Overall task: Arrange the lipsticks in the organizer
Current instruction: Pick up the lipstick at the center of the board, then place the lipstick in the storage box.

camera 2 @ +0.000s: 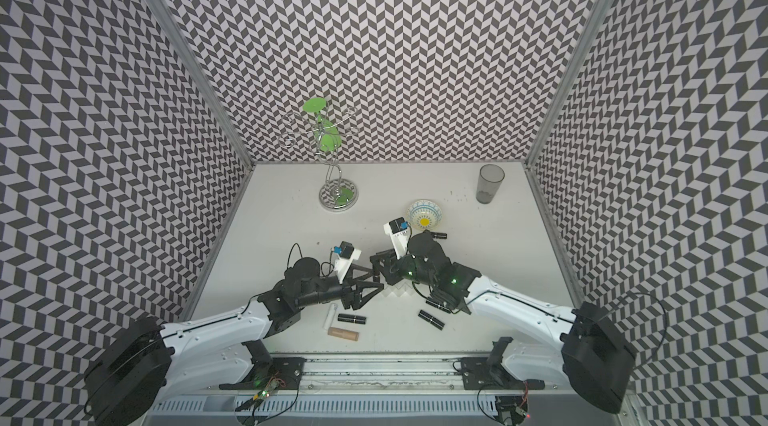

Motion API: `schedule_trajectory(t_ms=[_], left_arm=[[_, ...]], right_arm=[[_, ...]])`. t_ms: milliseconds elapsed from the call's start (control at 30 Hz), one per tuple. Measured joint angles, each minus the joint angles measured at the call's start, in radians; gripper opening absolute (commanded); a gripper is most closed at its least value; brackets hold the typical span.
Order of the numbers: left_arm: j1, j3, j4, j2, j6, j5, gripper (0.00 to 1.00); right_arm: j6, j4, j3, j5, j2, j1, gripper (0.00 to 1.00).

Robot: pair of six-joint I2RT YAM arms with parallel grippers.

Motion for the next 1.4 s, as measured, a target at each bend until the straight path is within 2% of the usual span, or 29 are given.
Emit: schedule_trajectory(t_ms=[100, 367, 433, 700, 900, 1100, 1300, 1400], left_arm=[[0.012, -0.005, -0.006, -0.053, -0.017, -0.042, 0.95], [0.041, -0.067, -0.011, -0.190, -0.037, -0.163, 0.95], [0.045, -0.070, -0.016, -0.200, -0.038, -0.181, 0.93], [0.047, -0.070, -0.015, -0.179, -0.037, -0.197, 0.89], [0.048, -0.071, -0.006, -0.134, -0.038, -0.187, 0.88], [0.048, -0.071, 0.009, -0.108, -0.038, -0.171, 0.82], [0.048, -0.071, 0.030, -0.100, -0.039, -0.161, 0.82], [0.048, -0.071, 0.034, -0.098, -0.039, -0.157, 0.82]], right_arm=[[-0.026, 0.002, 0.000, 0.080, 0.023, 0.000, 0.01], [-0.089, 0.031, 0.019, 0.274, 0.128, 0.001, 0.00], [-0.102, 0.043, 0.036, 0.300, 0.161, 0.001, 0.00], [-0.144, 0.097, 0.084, 0.359, 0.246, 0.001, 0.00], [-0.163, 0.127, 0.085, 0.397, 0.249, 0.001, 0.00], [-0.180, 0.164, 0.082, 0.406, 0.277, 0.001, 0.00], [-0.187, 0.198, 0.049, 0.410, 0.312, 0.002, 0.01], [-0.195, 0.238, 0.027, 0.409, 0.312, 0.004, 0.07]])
